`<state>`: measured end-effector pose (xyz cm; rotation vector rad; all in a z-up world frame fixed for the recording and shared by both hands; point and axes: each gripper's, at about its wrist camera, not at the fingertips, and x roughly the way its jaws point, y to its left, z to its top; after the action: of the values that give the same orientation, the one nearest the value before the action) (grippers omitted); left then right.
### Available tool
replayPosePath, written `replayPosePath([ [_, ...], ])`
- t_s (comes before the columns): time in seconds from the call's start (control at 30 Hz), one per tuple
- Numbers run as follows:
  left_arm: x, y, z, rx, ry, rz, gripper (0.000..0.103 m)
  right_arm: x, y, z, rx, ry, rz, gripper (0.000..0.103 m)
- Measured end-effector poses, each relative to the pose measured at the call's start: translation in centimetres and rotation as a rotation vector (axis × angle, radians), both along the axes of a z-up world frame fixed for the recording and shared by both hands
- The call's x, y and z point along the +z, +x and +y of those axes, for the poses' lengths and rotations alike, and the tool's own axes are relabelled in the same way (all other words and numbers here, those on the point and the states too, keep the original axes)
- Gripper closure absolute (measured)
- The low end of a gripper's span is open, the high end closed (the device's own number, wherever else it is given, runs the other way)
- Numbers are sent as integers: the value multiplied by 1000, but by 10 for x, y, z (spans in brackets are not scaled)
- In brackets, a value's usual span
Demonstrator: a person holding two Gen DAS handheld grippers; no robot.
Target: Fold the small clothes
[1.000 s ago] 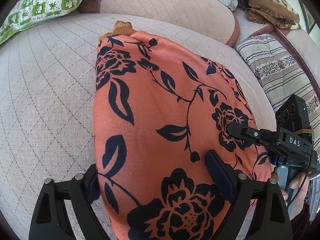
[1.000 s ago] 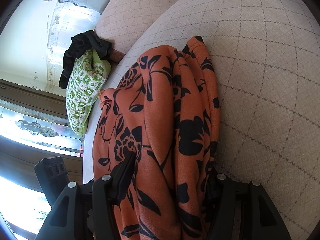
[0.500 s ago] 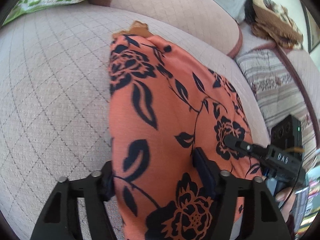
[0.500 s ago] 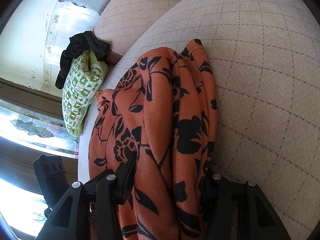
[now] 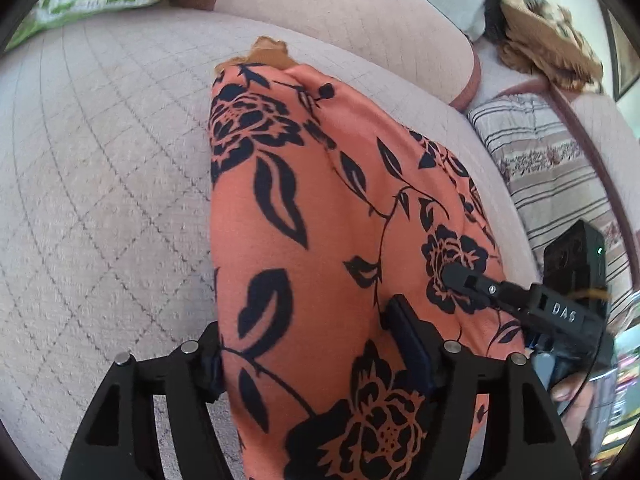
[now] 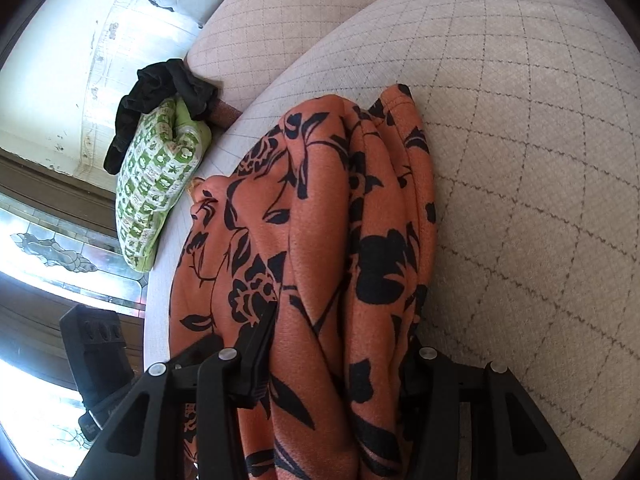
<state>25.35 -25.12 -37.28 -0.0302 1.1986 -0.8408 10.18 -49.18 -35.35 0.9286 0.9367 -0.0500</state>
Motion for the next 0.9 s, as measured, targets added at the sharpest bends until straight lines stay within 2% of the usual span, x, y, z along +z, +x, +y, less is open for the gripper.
replayPosePath([
  [0.1,4,5,8,29,-26,9,51,0,-1,-2,-1,1,-3,54],
  [0.2,8,9,15,45,-53,5,59,4,-2,2,-4,-33,-8,54],
  [0.3,16,1,16,41,-44,-47,61,12,-2,9,-4,-80,-18,56],
  [0.47,25,0,25,61,-60,-78,62,20,-2,17,-7,-123,-32,59],
  [0.53,32,-2,35,76,-52,-115,62,24,0,23,-1,-127,-47,60],
  [0.9,57,-4,83,130,-83,-209,62,48,8,62,31,-135,-162,61],
])
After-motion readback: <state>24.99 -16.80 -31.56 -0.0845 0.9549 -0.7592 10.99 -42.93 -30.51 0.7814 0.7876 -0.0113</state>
